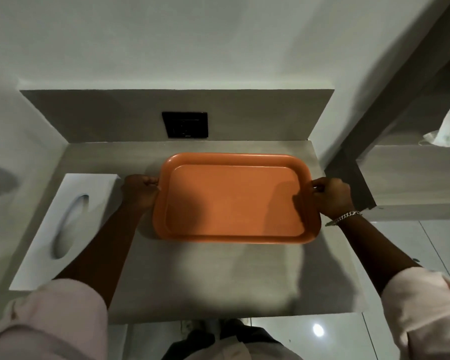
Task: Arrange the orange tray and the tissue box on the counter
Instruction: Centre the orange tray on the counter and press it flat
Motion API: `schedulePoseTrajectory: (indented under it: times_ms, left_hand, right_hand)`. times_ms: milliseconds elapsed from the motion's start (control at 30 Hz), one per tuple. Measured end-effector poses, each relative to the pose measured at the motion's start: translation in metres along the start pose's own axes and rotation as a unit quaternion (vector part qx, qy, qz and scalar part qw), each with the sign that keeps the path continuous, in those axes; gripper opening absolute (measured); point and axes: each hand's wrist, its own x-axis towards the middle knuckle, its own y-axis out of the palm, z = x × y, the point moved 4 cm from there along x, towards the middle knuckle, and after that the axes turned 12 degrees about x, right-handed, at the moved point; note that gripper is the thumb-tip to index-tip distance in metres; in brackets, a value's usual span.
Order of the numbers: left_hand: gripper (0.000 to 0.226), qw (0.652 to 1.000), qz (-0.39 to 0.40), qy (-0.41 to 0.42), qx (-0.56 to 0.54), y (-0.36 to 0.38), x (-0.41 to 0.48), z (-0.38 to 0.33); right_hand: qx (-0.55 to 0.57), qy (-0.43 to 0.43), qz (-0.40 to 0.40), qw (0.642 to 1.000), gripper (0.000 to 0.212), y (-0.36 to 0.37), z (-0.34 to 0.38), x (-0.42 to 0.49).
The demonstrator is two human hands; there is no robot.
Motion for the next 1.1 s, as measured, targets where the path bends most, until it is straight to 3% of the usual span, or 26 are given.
schedulePoseTrajectory:
  times_ms: [200, 333, 500, 700, 800, 967, 1100]
  left_hand:
    - [0.027, 0.999, 0.007, -0.025, -0.023, 0.013, 0.022, 0.005]
    - [0.012, 0.999, 0.001, -0.036, -0.006, 0.019, 0.028, 0.010]
    - [0.030, 0.999, 0.013, -0.029, 0.024, 0.020, 0.028, 0.000]
    - [0.025, 1.000, 0.019, -0.010, 0.023, 0.012, 0.010, -0.020]
    - [0.027, 0.990, -0.008, 0.058, 0.125, 0.012, -0.008, -0.028]
    - [0.067, 0.905, -0.085, 0.325, 0.260, 0.046, -0.083, -0.021]
    - [0.079, 0.869, -0.063, 0.376, 0.315, 0.079, -0.116, 0.004]
  right_hand:
    - [0.001, 0.001, 0.013, 1.000, 0.020, 0.011, 0.008, 0.020]
    - [0.007, 0.014, 0.009, 1.000, 0.021, 0.014, 0.011, 0.026]
    - [0.002, 0.019, 0.013, 1.000, 0.019, 0.019, 0.008, 0.033]
    - [0.012, 0.037, 0.014, 0.999, 0.024, 0.027, 0.000, 0.032]
    - [0.026, 0.047, -0.010, 0.999, 0.041, 0.030, 0.004, 0.021]
    - [-0.075, -0.164, -0.023, 0.983, 0.065, 0.059, 0.034, -0.051]
    - [-0.131, -0.177, 0.037, 0.975, 0.080, 0.106, 0.026, -0.097]
